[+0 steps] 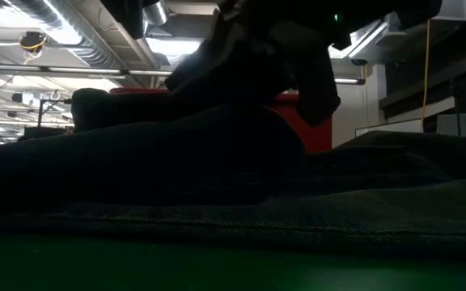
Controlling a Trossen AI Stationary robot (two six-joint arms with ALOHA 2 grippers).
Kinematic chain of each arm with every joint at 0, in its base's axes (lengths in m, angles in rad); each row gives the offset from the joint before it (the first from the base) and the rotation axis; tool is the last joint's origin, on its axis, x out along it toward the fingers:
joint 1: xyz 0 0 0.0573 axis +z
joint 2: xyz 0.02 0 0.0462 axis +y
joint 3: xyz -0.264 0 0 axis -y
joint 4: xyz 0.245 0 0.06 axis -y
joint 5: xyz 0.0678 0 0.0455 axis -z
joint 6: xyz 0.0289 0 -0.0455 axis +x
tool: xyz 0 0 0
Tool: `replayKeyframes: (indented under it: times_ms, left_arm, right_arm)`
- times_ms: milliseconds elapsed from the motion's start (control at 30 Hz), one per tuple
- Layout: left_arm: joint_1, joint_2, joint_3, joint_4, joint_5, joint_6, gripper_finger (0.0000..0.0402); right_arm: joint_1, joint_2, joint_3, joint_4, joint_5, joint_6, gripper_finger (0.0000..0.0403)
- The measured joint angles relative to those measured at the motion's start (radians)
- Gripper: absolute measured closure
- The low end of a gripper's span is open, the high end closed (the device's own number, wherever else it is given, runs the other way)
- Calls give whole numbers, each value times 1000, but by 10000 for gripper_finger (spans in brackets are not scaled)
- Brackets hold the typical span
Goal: Fold laundry
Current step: Fold the dark blue pants
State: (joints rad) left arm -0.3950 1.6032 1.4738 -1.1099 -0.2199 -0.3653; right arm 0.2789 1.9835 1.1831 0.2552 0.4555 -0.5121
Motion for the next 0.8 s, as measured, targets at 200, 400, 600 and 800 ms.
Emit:
replayKeyframes:
  times_ms: [200,400,600,800]
  left_arm:
    - [0,0,0,1,0,-1,233]
    - [0,0,0,0,0,-1,233]
    - [0,0,0,-1,-14,0,233]
    - [0,0,0,-59,-70,6,233]
  right_arm:
    - [-23,0,0,-27,-21,6,258]
    - [-26,0,0,-17,-21,7,344]
    - [-11,-19,0,-31,-20,28,382]
    - [9,-113,0,-128,7,122,393]
